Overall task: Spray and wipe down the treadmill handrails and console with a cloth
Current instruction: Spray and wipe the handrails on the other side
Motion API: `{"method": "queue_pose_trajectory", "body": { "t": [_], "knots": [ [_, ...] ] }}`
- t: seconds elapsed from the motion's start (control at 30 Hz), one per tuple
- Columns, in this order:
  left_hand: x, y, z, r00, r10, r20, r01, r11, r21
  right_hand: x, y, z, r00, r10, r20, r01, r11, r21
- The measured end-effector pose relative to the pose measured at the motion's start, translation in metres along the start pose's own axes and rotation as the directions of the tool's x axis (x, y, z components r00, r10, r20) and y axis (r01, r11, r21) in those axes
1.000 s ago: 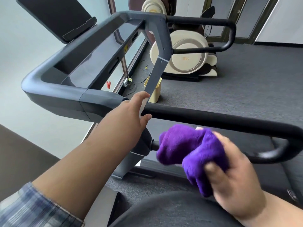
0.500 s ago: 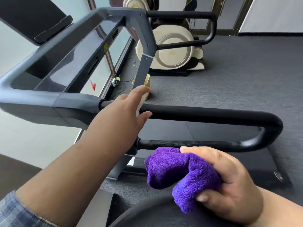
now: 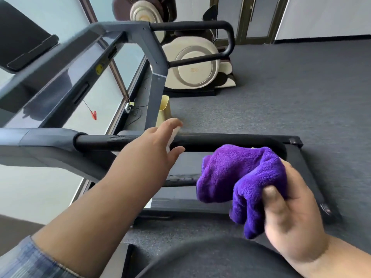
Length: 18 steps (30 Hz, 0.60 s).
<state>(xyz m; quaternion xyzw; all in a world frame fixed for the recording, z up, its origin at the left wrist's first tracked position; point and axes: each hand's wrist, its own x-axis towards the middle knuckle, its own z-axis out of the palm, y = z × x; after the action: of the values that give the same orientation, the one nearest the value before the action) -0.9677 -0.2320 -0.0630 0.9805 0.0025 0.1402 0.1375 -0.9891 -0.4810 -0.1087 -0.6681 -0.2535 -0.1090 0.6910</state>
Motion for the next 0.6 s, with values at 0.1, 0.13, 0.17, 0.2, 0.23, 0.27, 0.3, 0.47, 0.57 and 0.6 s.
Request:
{"method": "queue_pose_trajectory", "body": {
  "t": [0.1, 0.13, 0.17, 0.2, 0.23, 0.27, 0.3, 0.47, 0.57, 0.6],
  "knots": [
    [-0.002, 0.020, 0.002, 1.000, -0.010, -0.001, 0.010, 1.000, 0.015, 0.002, 0.000, -0.018, 1.000, 0.024, 0.013, -0.024, 1.000, 0.008],
    [-0.003, 0.028, 0.004, 1.000, -0.011, 0.000, 0.011, 1.000, 0.016, 0.001, -0.001, -0.024, 0.999, 0.027, 0.029, -0.027, 1.000, -0.005],
    [-0.003, 0.037, 0.007, 1.000, -0.012, -0.002, 0.012, 1.000, 0.018, 0.000, -0.002, -0.030, 0.999, 0.032, 0.038, -0.031, 0.999, -0.014],
    [-0.004, 0.047, 0.010, 1.000, -0.013, -0.007, 0.013, 1.000, 0.024, 0.000, -0.003, -0.037, 0.999, 0.035, 0.039, -0.035, 0.999, -0.024],
    [-0.004, 0.056, 0.013, 1.000, -0.015, -0.011, 0.015, 0.999, 0.032, -0.001, -0.004, -0.044, 0.998, 0.040, 0.045, -0.039, 0.999, -0.028],
    [-0.003, 0.065, 0.016, 1.000, -0.020, -0.008, 0.020, 0.999, 0.038, -0.001, -0.006, -0.050, 0.997, 0.050, 0.061, -0.049, 0.999, -0.019],
    [-0.002, 0.074, 0.019, 1.000, -0.029, -0.001, 0.029, 0.999, 0.044, -0.001, -0.007, -0.057, 0.995, 0.061, 0.082, -0.060, 0.998, -0.006],
    [0.006, 0.111, 0.036, 0.997, -0.064, 0.051, 0.060, 0.996, 0.068, -0.002, -0.012, -0.095, 0.986, 0.090, 0.143, -0.095, 0.995, 0.028],
    [0.007, 0.132, 0.046, 0.995, -0.092, 0.025, 0.090, 0.994, 0.066, -0.005, -0.011, -0.123, 0.980, 0.084, 0.182, -0.088, 0.996, 0.012],
    [0.007, 0.137, 0.048, 0.995, -0.102, 0.019, 0.101, 0.993, 0.063, -0.005, -0.009, -0.129, 0.979, 0.085, 0.186, -0.088, 0.996, 0.006]
  ]
}}
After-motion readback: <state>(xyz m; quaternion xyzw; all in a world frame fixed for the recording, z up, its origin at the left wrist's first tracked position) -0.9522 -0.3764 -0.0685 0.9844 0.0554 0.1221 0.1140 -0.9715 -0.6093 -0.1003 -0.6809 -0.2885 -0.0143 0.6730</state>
